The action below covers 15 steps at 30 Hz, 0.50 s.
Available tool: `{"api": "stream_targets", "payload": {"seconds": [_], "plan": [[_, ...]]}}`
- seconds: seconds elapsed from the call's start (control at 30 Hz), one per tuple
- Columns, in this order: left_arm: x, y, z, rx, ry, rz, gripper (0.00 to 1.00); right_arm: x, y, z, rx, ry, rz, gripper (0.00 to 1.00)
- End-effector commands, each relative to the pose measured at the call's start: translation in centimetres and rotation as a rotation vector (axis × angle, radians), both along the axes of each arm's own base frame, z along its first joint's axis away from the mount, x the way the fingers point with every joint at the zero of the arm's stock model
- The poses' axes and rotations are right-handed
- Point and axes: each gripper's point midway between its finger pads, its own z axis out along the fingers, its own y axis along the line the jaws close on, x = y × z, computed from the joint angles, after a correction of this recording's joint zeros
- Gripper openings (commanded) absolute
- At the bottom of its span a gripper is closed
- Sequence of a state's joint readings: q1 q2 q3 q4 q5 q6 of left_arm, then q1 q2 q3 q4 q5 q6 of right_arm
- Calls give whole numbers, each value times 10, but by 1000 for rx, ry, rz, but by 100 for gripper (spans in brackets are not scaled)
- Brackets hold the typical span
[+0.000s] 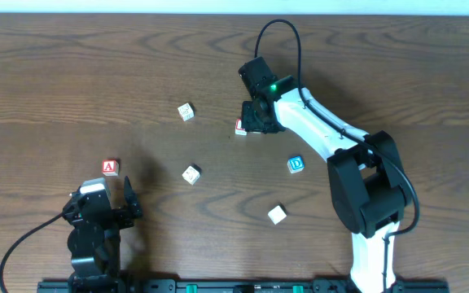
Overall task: Spell out Ai2
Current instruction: 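Lower the '2' block next to 'I' and open the right gripper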
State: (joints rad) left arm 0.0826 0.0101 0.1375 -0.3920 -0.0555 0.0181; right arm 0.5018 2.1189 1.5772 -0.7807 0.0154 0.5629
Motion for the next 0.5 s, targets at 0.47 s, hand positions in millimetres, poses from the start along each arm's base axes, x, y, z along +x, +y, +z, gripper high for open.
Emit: {"api": "stream_targets", "payload": {"seconds": [0.47], "plan": [[0,1,-9,-14,16,9,95,17,5,5,-5,-71,-4,36]]}}
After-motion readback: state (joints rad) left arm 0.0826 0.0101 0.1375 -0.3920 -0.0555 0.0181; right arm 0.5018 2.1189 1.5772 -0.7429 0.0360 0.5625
